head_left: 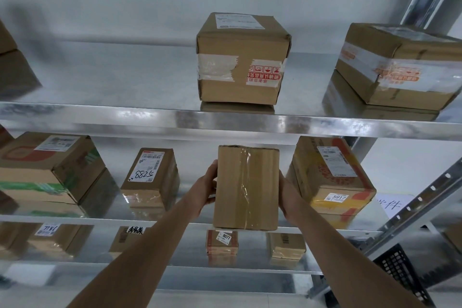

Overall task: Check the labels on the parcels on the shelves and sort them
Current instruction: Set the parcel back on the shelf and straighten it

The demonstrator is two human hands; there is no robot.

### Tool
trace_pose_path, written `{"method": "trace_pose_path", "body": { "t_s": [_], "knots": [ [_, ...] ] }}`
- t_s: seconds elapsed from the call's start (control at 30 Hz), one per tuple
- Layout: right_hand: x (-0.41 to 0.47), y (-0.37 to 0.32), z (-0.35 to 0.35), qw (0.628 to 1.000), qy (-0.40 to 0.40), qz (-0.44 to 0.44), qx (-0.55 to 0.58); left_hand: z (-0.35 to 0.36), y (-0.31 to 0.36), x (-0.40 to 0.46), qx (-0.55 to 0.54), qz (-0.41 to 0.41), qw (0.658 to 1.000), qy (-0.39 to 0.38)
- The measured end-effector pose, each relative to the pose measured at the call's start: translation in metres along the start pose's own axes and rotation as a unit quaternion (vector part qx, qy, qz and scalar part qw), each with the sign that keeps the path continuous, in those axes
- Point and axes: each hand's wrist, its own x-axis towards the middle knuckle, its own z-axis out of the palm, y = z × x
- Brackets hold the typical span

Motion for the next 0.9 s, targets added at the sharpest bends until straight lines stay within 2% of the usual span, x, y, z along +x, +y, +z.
{"method": "trace_pose_path", "body": {
  "t_s": [0.33, 0.77, 0.9],
  "knots": [
    [0.006, -0.009, 0.01, 0.998, 0.024, 0.058, 0.012, 0.0, 0.006, 0.001, 0.006, -0.011, 1.0, 0.02],
    [0.013, -0.006, 0.01, 0.997, 0.036, 0.06, 0.022, -0.002, 0.008, 0.0, 0.032, -0.026, 0.999, 0.014],
    [0.011, -0.007, 0.009, 0.998, 0.03, 0.052, -0.002, -0.005, 0.005, 0.002, 0.009, -0.024, 1.0, 0.013]
  ]
}}
